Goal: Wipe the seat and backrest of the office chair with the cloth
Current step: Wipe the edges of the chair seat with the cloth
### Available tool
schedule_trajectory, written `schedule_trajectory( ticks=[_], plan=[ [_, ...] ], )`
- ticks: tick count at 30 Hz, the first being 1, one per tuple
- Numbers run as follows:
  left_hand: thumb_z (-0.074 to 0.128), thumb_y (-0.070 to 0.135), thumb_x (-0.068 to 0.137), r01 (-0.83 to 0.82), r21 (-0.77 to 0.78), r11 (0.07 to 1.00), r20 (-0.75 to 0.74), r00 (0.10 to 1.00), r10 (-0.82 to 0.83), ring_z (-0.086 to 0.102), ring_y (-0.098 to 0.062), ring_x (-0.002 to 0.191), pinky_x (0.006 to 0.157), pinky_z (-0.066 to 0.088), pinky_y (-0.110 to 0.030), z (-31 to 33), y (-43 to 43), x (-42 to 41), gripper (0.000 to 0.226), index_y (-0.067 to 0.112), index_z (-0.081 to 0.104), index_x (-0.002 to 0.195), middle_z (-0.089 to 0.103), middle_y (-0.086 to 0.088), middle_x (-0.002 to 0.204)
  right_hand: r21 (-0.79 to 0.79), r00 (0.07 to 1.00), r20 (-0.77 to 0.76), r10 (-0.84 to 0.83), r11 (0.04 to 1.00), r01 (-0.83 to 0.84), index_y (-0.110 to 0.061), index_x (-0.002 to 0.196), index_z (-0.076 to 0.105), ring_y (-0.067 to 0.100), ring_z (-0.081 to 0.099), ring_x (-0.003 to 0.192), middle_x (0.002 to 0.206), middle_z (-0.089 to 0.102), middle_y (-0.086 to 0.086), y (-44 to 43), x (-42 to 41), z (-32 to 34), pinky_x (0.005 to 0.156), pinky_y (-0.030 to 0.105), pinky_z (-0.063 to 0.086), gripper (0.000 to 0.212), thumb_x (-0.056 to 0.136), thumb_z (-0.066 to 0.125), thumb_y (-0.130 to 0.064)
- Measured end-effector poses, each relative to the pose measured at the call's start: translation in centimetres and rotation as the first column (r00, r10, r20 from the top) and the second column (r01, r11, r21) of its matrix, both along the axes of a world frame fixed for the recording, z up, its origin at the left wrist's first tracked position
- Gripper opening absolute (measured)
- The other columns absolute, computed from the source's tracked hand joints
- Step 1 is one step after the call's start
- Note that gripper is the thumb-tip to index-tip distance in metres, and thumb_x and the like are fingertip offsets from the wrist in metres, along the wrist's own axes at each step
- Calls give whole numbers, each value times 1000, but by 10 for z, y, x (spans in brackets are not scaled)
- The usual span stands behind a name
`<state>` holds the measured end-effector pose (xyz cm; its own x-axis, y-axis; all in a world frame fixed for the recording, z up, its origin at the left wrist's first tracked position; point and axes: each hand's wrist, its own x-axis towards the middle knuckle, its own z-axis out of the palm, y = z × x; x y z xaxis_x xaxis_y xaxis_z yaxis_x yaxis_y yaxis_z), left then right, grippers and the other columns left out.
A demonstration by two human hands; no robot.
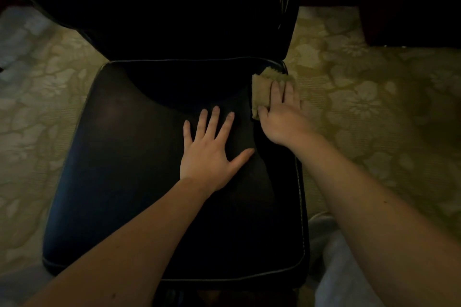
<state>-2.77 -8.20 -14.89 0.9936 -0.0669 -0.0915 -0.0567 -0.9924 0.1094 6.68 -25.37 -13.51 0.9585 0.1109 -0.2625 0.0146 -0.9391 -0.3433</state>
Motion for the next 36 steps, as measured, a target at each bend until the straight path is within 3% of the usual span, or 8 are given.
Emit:
schedule_trajectory(
  ticks=[8, 15, 19, 28, 36],
  plan=[
    [13, 85, 88, -2, 8, 1000, -8, 1000, 3, -12, -22, 156, 125, -6, -55, 0, -1, 0, 89, 36, -3, 161, -6, 1, 171, 58, 1000, -1, 14, 998, -14, -13, 159, -6, 29, -12, 153, 166, -12, 17, -3, 25, 3, 124, 48, -1, 72, 104, 30, -42],
    [9, 84, 87, 11, 17, 1000, -5, 1000, -11, -10, -24, 157, 125, -3, -57, 0, 0, -1, 91, 34, -2, 162, -5, -1, 171, -81, 995, 29, -94, 992, 96, -8, 158, -8, 34, -12, 153, 165, -13, 20, 12, -5, -4, 122, 52, -3, 73, 104, 27, -41],
    [8, 84, 86, 12, 19, 1000, -4, 1000, -12, -9, -25, 157, 125, -3, -57, 0, 0, -1, 92, 33, -2, 162, -4, -2, 171, -48, 991, 37, -125, 991, 127, -6, 158, -9, 35, -8, 153, 165, -11, 21, 22, -6, -6, 123, 50, 1, 75, 105, 29, -42],
    [5, 87, 85, 18, 47, 999, -27, 999, -17, -13, -25, 156, 124, -5, -57, 0, 0, 1, 94, 33, -8, 160, -9, -2, 170, 111, 1000, -2, -27, 993, 27, -8, 158, -7, 29, -12, 153, 166, -13, 16, 1, 37, 0, 125, 42, -2, 72, 106, 28, -43],
    [5, 86, 86, 20, 53, 998, -22, 1000, -19, -12, -25, 156, 124, -3, -58, -1, 1, -1, 93, 33, -8, 161, -8, -2, 170, -19, 999, -35, 39, 999, -40, -8, 159, -3, 30, -6, 154, 167, -6, 14, -3, 10, 8, 124, 46, 4, 72, 104, 29, -42]
  ],
)
